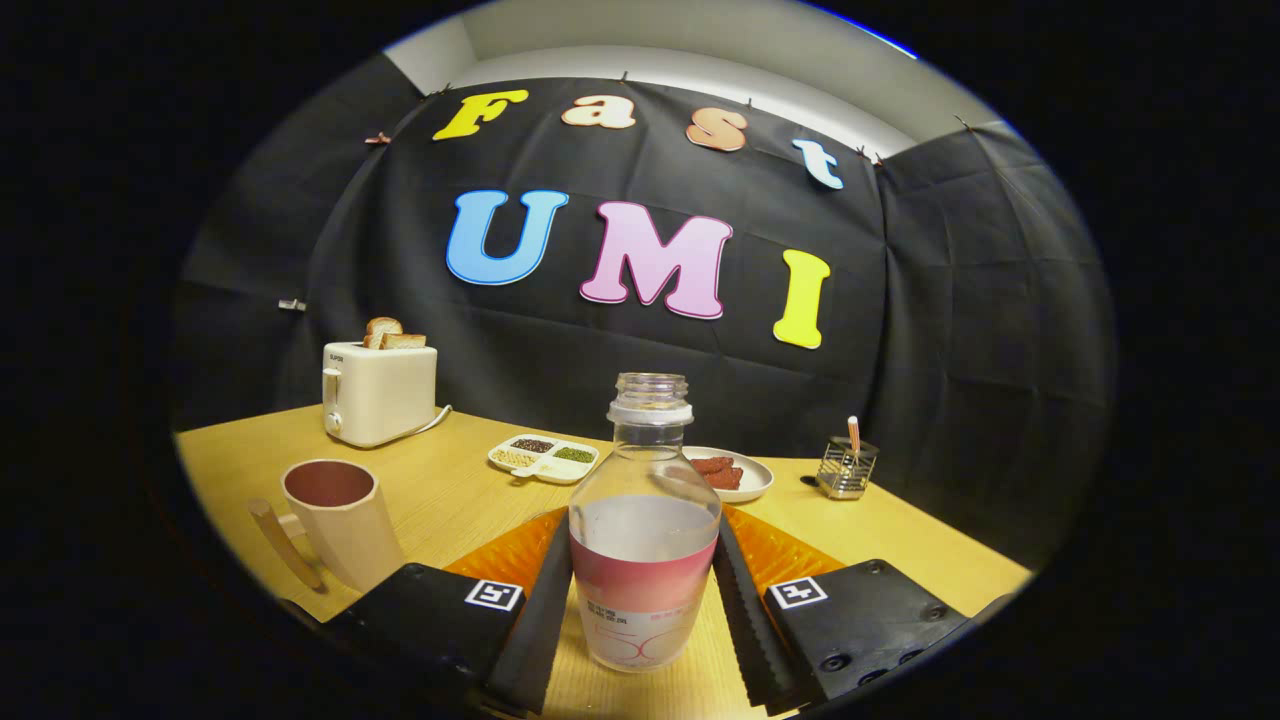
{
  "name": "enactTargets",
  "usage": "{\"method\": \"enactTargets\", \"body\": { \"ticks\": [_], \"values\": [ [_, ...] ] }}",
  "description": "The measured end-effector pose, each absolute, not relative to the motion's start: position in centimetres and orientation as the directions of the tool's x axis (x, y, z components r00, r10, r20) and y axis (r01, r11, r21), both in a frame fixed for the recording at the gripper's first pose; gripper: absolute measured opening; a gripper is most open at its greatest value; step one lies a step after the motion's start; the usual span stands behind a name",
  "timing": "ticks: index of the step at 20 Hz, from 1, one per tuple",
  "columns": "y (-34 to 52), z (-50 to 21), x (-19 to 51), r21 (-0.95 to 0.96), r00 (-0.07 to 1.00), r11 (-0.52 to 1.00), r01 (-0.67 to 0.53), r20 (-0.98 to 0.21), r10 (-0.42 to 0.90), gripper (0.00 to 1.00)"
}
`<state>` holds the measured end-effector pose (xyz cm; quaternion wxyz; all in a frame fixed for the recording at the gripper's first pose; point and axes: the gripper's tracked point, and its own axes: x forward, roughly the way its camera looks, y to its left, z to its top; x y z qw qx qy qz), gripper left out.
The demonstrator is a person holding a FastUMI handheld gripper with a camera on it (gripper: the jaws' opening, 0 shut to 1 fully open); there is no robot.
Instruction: Take the bottle from table, then pour the juice into the cup, finally place the bottle on the coaster
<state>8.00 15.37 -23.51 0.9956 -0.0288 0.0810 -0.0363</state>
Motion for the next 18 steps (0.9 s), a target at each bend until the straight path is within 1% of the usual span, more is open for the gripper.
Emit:
{"method": "enactTargets", "body": {
  "ticks": [1, 2, 4, 9, 11, 13, 18],
  "values": [
    [15.1, -22.9, 8.1, -0.096, 0.981, 0.993, 0.067, -0.173, -0.083, 0.74],
    [15.1, -21.9, 8.1, -0.124, 0.980, 0.991, 0.054, -0.184, -0.077, 0.71],
    [15.0, -20.2, 8.2, -0.229, 0.976, 0.973, 0.035, -0.200, -0.082, 0.71],
    [15.9, -15.7, 8.2, -0.503, 0.984, 0.864, -0.017, -0.163, -0.075, 0.71],
    [17.6, -15.2, 8.0, -0.562, 0.986, 0.825, -0.059, -0.162, -0.040, 0.71],
    [18.9, -15.5, 8.0, -0.609, 0.982, 0.787, -0.101, -0.189, -0.020, 0.71],
    [21.2, -16.3, 8.2, -0.735, 0.980, 0.661, -0.151, -0.199, 0.002, 0.70]
  ]
}}
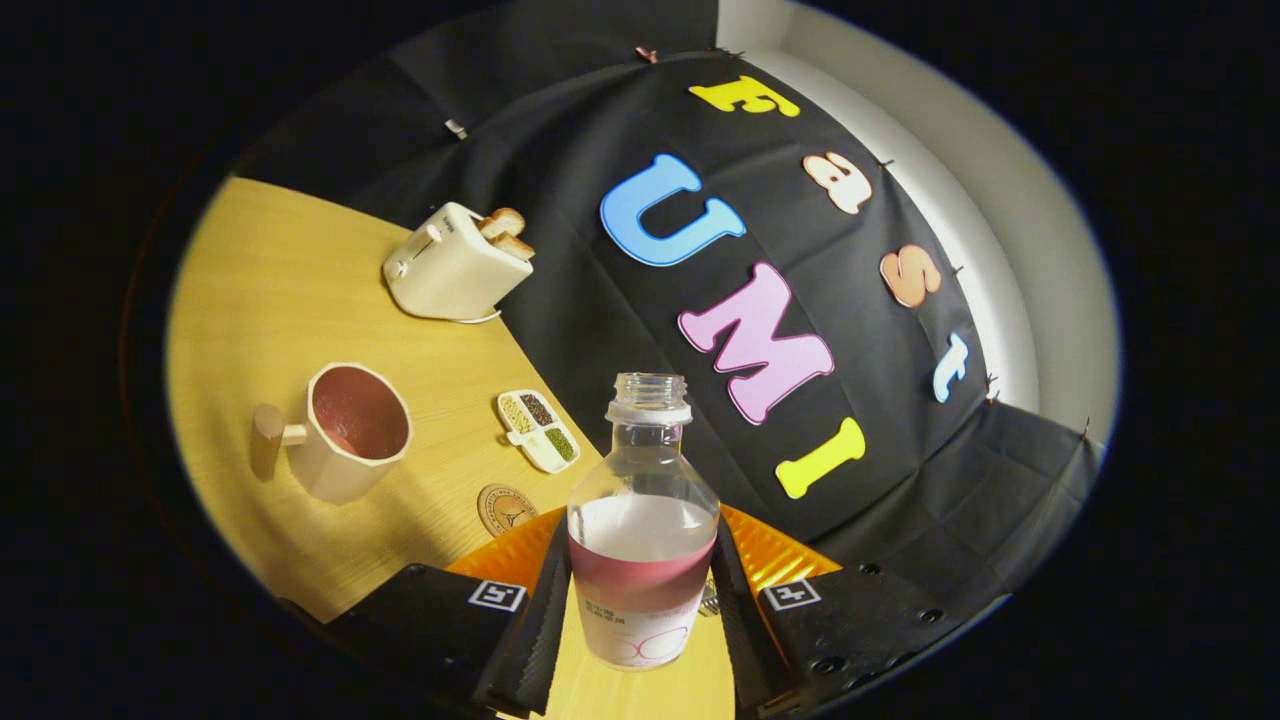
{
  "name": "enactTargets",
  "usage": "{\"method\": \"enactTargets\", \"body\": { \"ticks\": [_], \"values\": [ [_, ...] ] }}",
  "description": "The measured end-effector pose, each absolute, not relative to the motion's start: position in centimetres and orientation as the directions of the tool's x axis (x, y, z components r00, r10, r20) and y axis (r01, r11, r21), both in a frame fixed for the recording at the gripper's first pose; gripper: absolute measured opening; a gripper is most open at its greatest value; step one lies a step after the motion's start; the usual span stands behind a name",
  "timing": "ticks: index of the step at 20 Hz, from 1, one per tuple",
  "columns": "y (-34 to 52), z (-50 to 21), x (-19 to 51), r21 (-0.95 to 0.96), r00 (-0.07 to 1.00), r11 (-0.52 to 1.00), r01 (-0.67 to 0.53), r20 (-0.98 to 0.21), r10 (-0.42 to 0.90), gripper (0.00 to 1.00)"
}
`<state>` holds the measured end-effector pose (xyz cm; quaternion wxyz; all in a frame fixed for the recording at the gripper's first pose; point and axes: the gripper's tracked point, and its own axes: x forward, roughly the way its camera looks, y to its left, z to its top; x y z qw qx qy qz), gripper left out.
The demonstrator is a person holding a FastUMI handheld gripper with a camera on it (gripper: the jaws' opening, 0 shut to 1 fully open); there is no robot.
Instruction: Take the bottle from table, then pour the juice into the cup, finally place the bottle on the coaster
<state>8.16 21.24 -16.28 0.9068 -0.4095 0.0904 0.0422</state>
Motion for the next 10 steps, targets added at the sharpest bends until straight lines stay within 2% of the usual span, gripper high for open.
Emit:
{"method": "enactTargets", "body": {
  "ticks": [4, 10],
  "values": [
    [22.7, -16.8, 8.5, -0.840, 0.982, 0.513, -0.176, -0.183, 0.036, 0.70],
    [24.2, -18.7, 8.7, -0.904, 0.976, 0.369, -0.217, -0.206, 0.068, 0.70]
  ]
}}
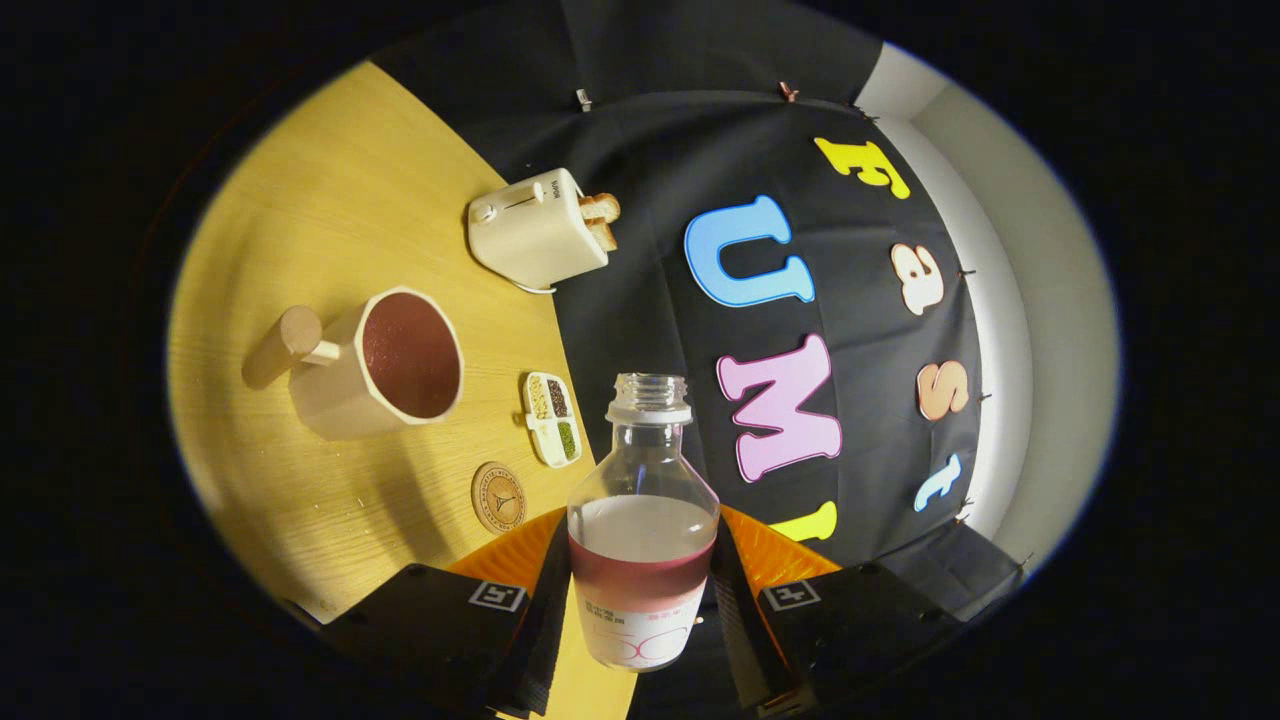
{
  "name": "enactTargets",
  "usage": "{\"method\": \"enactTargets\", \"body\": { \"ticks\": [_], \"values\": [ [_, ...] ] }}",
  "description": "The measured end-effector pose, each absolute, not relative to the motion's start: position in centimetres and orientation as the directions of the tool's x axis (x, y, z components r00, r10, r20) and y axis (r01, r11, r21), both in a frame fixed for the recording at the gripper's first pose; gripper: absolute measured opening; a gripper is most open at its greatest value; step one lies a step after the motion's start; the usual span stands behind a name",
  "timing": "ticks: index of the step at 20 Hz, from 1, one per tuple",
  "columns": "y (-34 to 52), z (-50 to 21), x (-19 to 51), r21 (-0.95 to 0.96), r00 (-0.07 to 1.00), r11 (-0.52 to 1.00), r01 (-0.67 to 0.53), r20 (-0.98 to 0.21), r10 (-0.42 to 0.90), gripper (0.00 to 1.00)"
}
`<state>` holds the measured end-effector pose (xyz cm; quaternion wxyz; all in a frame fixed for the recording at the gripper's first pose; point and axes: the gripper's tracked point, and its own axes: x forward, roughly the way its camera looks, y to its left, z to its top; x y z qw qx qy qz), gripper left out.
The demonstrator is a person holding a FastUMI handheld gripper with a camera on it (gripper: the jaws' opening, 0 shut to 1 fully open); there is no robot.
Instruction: Take the bottle from table, then pour the juice into the cup, finally place the bottle on the coaster
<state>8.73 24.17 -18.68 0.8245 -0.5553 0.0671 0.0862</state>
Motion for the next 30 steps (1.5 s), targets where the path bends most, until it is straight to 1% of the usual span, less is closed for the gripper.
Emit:
{"method": "enactTargets", "body": {
  "ticks": [3, 6, 10, 19, 30],
  "values": [
    [24.9, -20.3, 8.8, -0.907, 0.964, 0.326, -0.266, -0.253, 0.083, 0.70],
    [25.1, -20.9, 9.0, -0.915, 0.958, 0.284, -0.286, -0.274, 0.082, 0.70],
    [25.3, -21.3, 9.2, -0.939, 0.961, 0.202, -0.277, -0.266, 0.083, 0.70],
    [26.0, -22.4, 9.3, -0.957, 0.956, 0.074, -0.280, -0.272, 0.106, 0.70],
    [26.9, -22.5, 10.4, -0.961, 0.949, -0.042, -0.274, -0.277, 0.152, 0.70]
  ]
}}
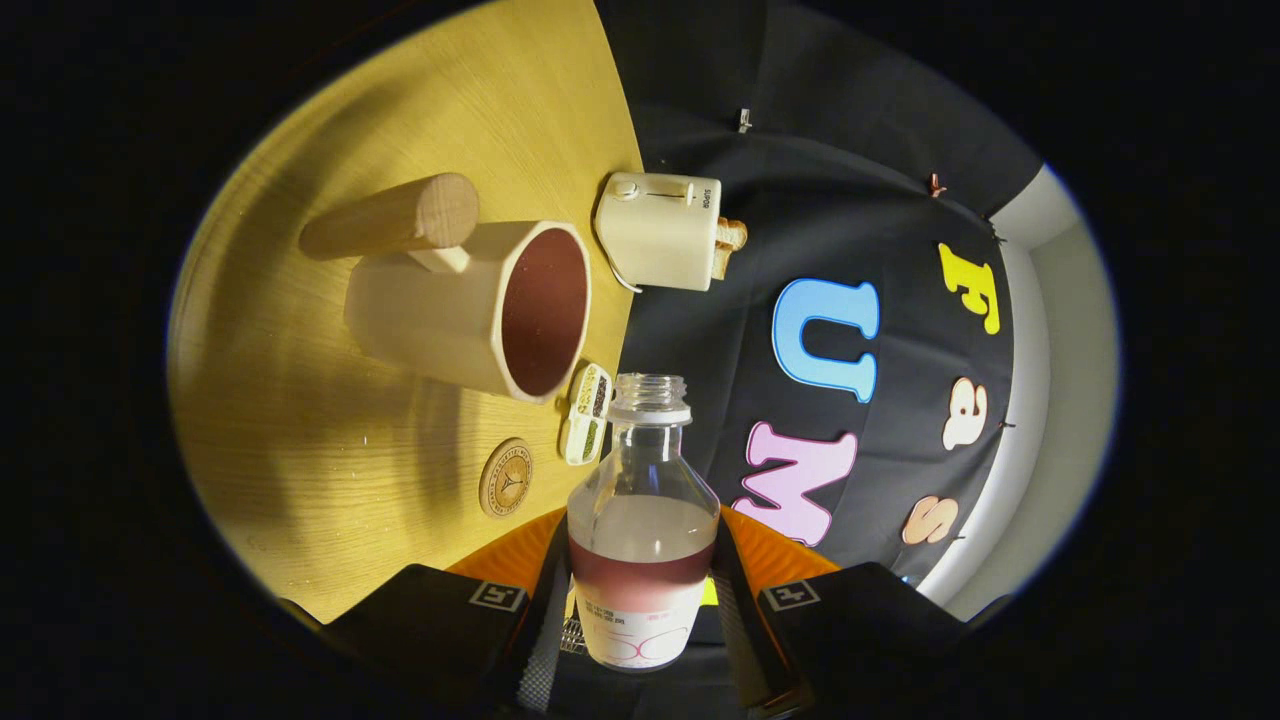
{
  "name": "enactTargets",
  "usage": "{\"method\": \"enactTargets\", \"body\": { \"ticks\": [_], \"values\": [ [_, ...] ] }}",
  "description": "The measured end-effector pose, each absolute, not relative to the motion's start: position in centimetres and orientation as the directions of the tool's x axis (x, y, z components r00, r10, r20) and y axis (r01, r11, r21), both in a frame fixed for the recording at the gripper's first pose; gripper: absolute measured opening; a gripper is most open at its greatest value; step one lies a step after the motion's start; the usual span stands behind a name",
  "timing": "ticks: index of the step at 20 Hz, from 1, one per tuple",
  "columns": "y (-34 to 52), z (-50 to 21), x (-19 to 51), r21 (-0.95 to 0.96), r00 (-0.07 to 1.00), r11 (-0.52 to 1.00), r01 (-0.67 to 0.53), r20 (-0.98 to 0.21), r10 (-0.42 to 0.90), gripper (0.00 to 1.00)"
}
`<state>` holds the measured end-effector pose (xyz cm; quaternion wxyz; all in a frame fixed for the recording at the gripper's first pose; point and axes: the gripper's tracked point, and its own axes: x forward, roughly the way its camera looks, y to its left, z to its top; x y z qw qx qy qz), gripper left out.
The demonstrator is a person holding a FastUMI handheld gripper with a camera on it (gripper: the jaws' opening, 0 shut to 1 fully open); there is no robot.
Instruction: Take the bottle from table, then pour the juice into the cup, finally place the bottle on the coaster
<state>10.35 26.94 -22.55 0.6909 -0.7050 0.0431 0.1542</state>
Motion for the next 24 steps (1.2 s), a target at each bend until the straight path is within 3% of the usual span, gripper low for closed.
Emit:
{"method": "enactTargets", "body": {
  "ticks": [24],
  "values": [
    [27.9, -22.7, 10.7, -0.950, 0.937, -0.198, -0.240, -0.280, 0.207, 0.70]
  ]
}}
